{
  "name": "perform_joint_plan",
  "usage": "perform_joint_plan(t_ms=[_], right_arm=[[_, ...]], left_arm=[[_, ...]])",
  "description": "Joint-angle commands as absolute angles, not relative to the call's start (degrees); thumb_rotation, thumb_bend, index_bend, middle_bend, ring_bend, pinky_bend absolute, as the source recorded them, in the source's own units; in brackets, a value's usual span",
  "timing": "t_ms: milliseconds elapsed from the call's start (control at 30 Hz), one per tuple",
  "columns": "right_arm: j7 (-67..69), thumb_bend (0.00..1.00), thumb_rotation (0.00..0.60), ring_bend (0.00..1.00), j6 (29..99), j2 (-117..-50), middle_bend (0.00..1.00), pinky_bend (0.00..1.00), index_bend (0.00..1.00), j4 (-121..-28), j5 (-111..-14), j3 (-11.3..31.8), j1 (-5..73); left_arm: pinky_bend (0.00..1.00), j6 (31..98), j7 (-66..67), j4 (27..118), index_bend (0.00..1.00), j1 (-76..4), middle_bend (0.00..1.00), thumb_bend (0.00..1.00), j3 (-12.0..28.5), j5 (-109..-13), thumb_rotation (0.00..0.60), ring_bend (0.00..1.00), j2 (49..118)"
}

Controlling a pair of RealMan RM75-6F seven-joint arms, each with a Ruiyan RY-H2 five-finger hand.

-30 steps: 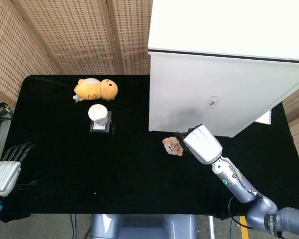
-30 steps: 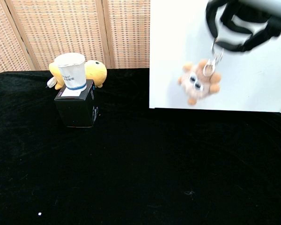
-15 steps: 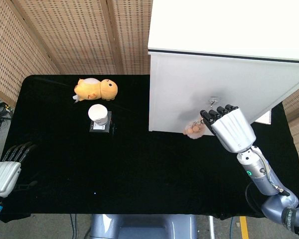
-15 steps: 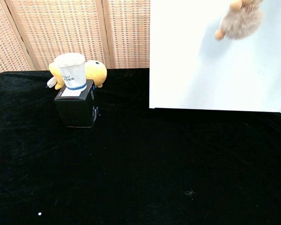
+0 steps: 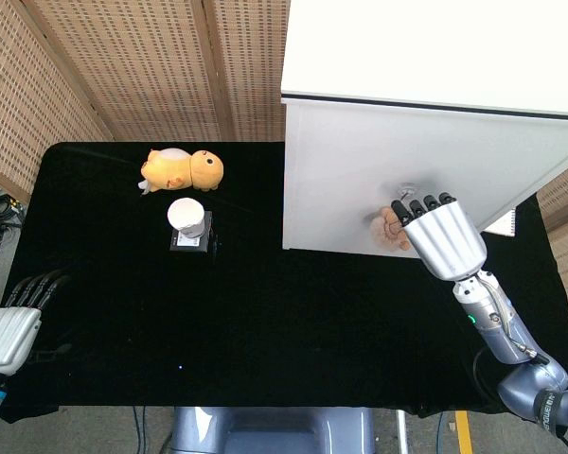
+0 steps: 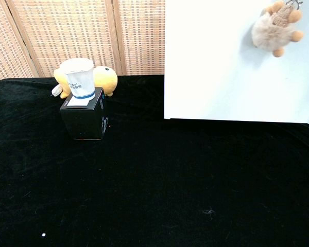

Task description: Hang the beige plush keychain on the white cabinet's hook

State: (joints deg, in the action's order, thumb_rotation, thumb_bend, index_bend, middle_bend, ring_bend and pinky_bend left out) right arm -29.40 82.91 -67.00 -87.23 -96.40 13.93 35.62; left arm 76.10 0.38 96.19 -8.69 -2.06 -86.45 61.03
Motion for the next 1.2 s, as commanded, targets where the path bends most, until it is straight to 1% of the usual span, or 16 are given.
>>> perform_joint_plan(t_ms=[33, 667, 1200], right_arm=[[-29.9, 0.59, 0.6, 0.91, 82.6, -67.2, 0.93, 1.0, 0.78, -86.9, -96.7, 13.9, 35.8], [-32.7, 0.59, 0.6, 0.91, 80.3, -67.8, 0.93, 1.0, 0.78, -85.3, -94.2, 15.5, 36.9], [-34.0, 0.58, 0.6, 0.91, 79.8, -68.0, 0.93, 1.0, 0.76, -85.4, -93.4, 15.8, 37.3]], left_arm=[[0.0, 76.1, 0.3, 96.2, 0.0, -8.7, 0.0, 0.0, -2.0, -86.4, 0.6, 0.0, 61.0], [0.0, 76.2, 0.3, 96.2, 0.0, -8.6, 0.0, 0.0, -2.0, -86.4, 0.6, 0.0, 60.9], [0.0, 76.2, 0.2, 96.2, 0.0, -8.7, 0.0, 0.0, -2.0, -86.4, 0.6, 0.0, 60.9]])
